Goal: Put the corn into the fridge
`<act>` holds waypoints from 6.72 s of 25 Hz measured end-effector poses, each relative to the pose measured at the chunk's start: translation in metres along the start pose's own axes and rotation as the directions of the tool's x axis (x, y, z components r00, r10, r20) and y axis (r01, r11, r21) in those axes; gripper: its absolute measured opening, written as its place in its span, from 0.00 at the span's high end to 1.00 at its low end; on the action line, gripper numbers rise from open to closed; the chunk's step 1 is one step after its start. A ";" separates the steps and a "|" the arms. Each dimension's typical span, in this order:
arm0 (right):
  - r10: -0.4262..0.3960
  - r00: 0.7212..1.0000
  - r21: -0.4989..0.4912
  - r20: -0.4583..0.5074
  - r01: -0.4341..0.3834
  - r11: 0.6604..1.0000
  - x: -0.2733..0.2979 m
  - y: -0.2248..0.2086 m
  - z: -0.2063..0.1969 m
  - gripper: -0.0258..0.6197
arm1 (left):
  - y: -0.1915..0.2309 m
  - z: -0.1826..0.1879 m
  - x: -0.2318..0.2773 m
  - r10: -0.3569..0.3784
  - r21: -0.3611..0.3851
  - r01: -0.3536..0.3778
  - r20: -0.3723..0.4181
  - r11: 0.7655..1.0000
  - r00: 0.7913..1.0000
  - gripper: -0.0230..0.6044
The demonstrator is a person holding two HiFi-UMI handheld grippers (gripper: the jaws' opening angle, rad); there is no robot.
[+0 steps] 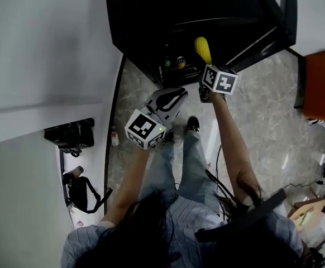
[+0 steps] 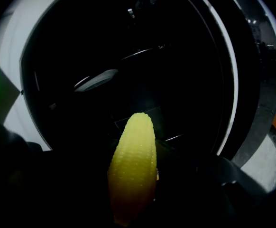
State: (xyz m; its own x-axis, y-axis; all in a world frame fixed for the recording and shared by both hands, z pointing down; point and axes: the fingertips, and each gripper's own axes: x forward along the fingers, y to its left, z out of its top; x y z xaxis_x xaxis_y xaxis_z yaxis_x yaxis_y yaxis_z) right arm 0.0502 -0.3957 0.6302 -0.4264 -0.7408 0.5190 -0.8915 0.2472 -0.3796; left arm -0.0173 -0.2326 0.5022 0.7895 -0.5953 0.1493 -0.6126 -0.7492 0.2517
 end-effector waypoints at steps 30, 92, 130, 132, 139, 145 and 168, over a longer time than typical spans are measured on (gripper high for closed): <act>-0.091 0.988 -0.211 -0.126 0.062 0.975 0.104 -0.012 0.000 0.57 | 0.013 -0.023 -0.021 0.035 -0.019 -0.037 -0.083 0.999 0.996 0.93; 0.023 1.000 -0.266 0.014 -0.018 0.964 0.055 0.008 -0.017 0.87 | 0.029 -0.039 -0.006 0.056 -0.087 -0.065 -0.101 0.994 0.993 0.93; 0.047 0.991 -0.100 0.124 -0.035 0.994 -0.150 0.083 0.001 0.87 | -0.044 0.000 -0.052 -0.058 -0.051 0.052 -0.130 0.997 0.990 0.93; 0.046 0.990 -0.079 0.133 -0.036 0.996 -0.170 0.089 -0.001 0.87 | -0.052 0.002 -0.061 -0.073 -0.044 0.068 -0.133 0.997 0.988 0.93; 0.040 0.983 -0.057 0.181 -0.030 0.998 -0.214 0.120 -0.001 0.88 | -0.066 0.026 -0.083 -0.114 -0.026 0.112 -0.079 0.993 0.990 0.93; 0.041 0.982 -0.053 0.183 -0.032 0.998 -0.244 0.146 -0.019 0.88 | -0.078 0.025 -0.108 -0.157 -0.028 0.155 -0.087 0.988 0.984 0.93; 0.143 0.984 -0.149 0.108 -0.126 0.981 -0.327 0.164 -0.054 0.89 | -0.131 0.020 -0.121 -0.072 -0.066 0.068 -0.053 0.996 0.996 0.93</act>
State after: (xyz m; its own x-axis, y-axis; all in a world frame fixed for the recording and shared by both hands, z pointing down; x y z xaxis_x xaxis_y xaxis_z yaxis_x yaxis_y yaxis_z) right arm 0.0352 -0.0794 0.4400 -0.5303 -0.7612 0.3733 -0.8434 0.4288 -0.3238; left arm -0.0336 -0.0681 0.4319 0.8322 -0.5240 0.1812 -0.5536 -0.7673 0.3237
